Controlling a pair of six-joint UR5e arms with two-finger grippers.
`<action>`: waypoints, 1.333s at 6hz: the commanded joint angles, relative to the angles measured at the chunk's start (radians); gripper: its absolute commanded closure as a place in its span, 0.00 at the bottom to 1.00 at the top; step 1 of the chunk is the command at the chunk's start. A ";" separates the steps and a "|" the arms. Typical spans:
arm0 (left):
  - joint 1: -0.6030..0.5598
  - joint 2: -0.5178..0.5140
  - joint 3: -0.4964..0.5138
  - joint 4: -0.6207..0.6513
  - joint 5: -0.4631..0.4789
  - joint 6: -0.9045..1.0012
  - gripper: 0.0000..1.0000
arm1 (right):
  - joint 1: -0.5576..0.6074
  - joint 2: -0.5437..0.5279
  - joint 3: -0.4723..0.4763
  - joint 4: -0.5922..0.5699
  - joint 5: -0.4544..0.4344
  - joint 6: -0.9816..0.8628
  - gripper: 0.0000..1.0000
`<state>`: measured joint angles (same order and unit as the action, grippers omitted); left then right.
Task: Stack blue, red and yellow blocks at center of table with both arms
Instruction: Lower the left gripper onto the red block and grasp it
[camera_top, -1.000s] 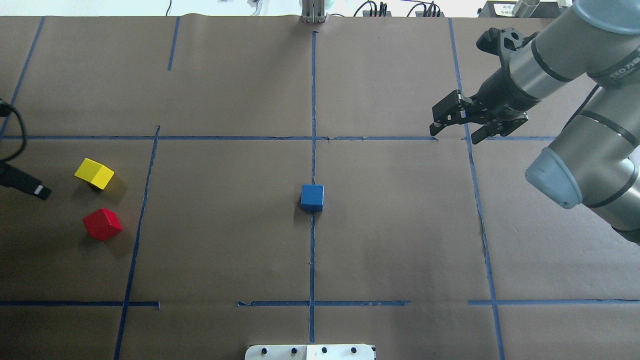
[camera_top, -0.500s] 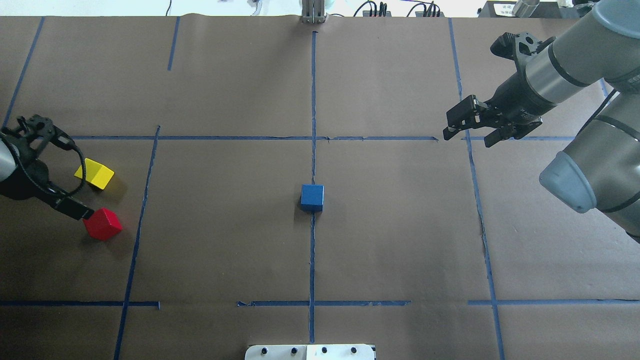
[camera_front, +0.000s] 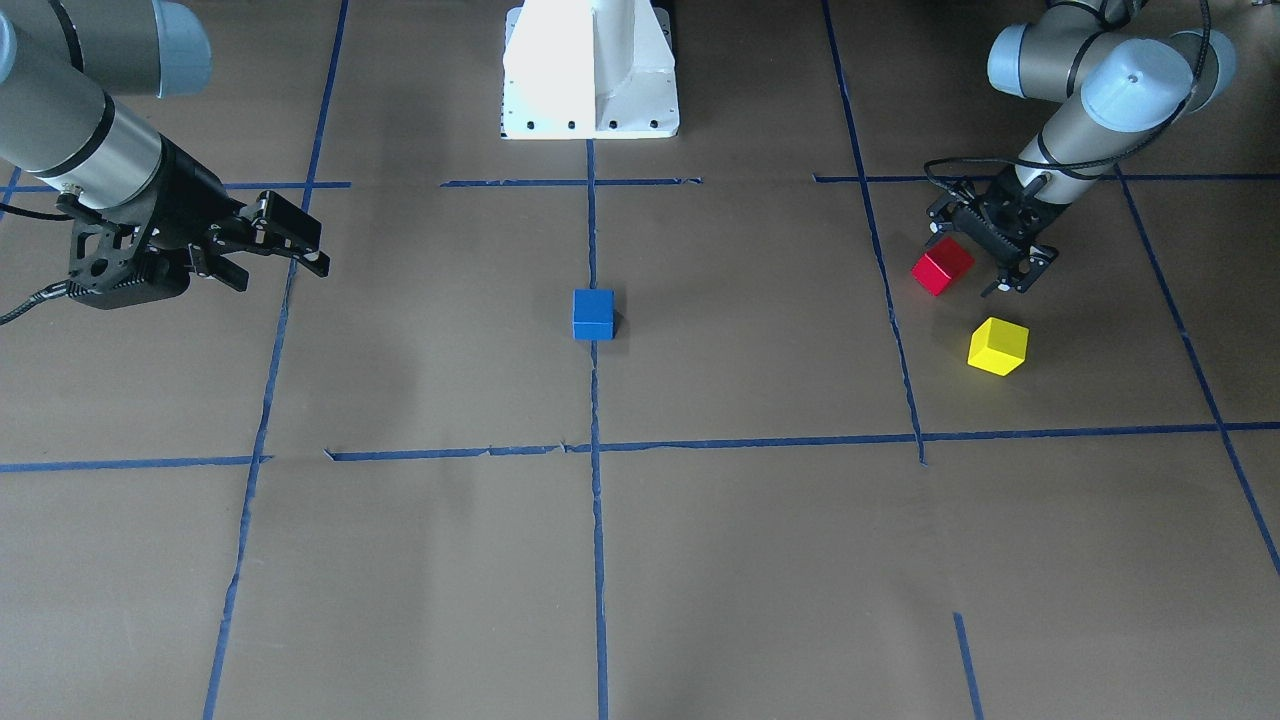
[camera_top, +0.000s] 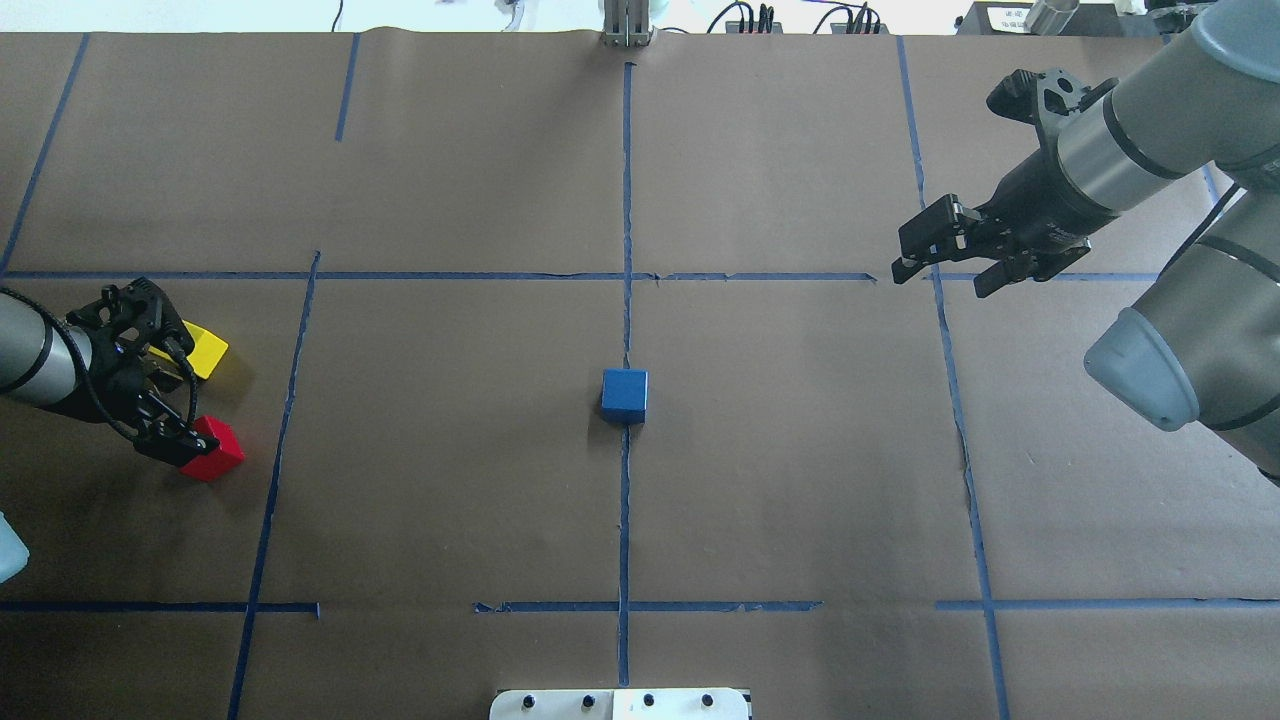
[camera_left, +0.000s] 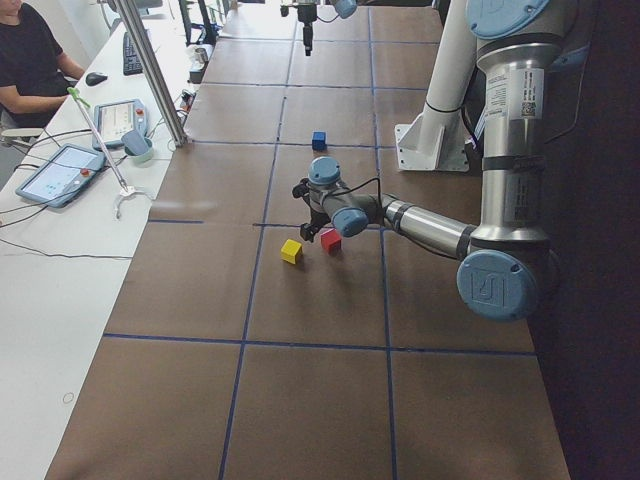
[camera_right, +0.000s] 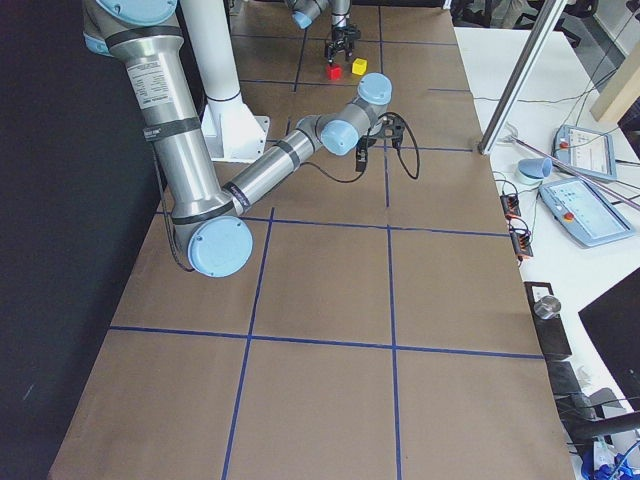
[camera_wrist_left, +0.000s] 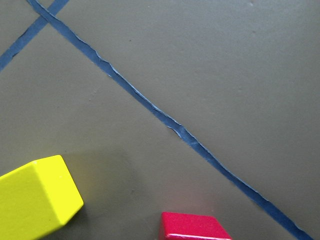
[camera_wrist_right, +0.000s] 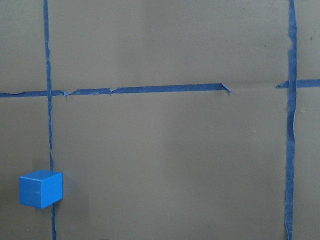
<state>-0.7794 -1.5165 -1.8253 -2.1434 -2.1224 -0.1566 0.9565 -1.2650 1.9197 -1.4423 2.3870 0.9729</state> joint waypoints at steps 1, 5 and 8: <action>0.021 0.001 0.004 -0.012 0.001 -0.001 0.00 | -0.002 -0.001 0.001 -0.001 -0.003 0.001 0.00; 0.064 0.007 0.009 -0.007 0.002 -0.003 0.00 | -0.002 -0.004 -0.001 -0.001 -0.003 0.001 0.00; 0.081 0.009 0.024 -0.009 0.056 0.005 0.13 | 0.002 -0.004 0.002 0.000 0.000 0.000 0.00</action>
<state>-0.7074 -1.5088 -1.8028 -2.1511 -2.0833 -0.1543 0.9578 -1.2686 1.9211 -1.4431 2.3854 0.9729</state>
